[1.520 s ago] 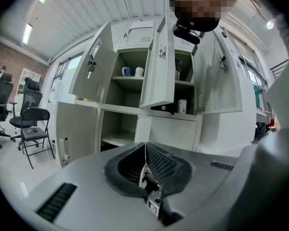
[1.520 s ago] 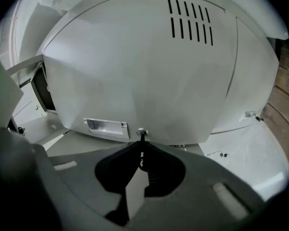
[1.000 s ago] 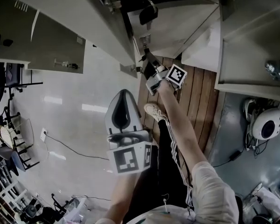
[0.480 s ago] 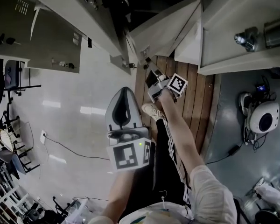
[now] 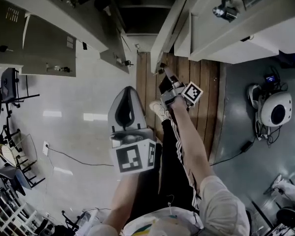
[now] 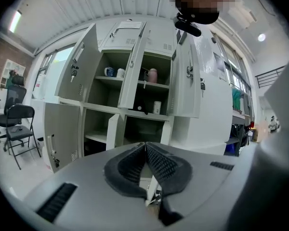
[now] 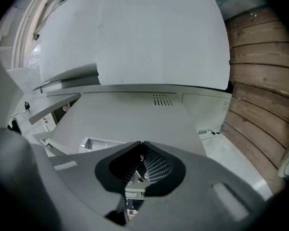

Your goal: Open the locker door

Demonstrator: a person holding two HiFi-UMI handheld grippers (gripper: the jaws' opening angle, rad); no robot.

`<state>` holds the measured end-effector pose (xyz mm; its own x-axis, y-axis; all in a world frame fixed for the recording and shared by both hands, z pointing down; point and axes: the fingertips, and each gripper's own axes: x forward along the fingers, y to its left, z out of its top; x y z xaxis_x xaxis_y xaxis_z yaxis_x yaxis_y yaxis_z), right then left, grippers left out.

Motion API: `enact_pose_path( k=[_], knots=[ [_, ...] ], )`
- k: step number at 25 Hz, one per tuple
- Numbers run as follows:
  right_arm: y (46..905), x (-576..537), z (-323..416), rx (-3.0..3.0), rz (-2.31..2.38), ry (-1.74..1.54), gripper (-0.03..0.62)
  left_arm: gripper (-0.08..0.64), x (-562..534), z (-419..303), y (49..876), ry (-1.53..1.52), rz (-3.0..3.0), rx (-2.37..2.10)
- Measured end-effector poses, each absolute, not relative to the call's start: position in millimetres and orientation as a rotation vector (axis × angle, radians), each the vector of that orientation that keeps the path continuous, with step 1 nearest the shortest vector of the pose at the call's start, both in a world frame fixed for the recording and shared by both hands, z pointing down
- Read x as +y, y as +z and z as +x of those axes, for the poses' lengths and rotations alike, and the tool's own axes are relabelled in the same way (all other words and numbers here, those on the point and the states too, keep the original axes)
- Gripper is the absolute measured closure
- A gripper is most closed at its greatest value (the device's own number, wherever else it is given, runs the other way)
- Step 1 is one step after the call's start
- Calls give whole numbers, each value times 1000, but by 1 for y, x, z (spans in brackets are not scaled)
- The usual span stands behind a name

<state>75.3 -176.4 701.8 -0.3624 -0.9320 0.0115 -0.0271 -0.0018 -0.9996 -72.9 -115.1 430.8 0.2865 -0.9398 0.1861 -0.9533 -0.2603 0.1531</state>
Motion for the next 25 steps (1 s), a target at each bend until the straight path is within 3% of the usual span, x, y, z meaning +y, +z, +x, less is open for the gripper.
enact_pose_path(
  k=[14, 25],
  knots=[
    [704, -149, 189, 1347, -1204, -1292, 575, 545, -106, -21, 447, 132, 2401, -1615],
    [701, -150, 205, 1340, -1199, -1286, 572, 543, -107, -2, 445, 158, 2435, -1589]
  ],
)
